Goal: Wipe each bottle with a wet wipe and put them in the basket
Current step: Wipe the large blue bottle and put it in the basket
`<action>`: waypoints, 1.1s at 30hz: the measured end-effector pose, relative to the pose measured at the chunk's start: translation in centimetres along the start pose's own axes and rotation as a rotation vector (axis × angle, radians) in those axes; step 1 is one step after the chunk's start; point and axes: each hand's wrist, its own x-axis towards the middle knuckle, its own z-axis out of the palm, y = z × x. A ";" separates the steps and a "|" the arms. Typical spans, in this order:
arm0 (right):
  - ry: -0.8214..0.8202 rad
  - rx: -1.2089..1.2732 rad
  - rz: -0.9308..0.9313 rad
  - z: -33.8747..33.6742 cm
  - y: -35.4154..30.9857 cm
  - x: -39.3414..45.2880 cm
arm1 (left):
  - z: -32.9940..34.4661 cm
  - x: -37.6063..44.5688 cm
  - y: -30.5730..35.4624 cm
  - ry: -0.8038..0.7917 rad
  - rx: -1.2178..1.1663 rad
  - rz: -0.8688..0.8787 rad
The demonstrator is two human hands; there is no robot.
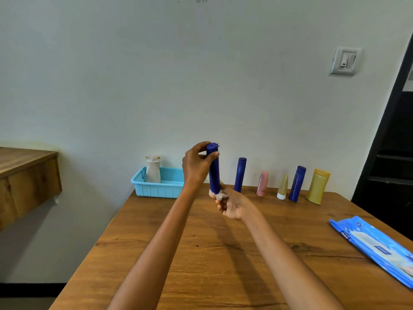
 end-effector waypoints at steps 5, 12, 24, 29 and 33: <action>0.133 -0.111 -0.110 -0.1 -0.5 -0.1 | 0.0 0.0 0.0 0.018 -0.006 -0.018; 0.307 -0.468 -0.836 3.8 0.2 -2.1 | -0.1 -0.1 -0.2 0.109 0.029 -0.091; 0.366 -0.893 -1.470 3.1 1.4 -1.7 | -1.7 0.6 -0.4 0.198 -0.371 -0.383; 0.362 -0.917 -1.420 -0.1 4.1 -0.8 | -2.7 1.0 -0.6 0.201 -0.413 -0.398; 0.338 -0.861 -1.413 -0.2 3.9 -1.0 | -2.7 0.9 -0.8 0.181 -0.413 -0.384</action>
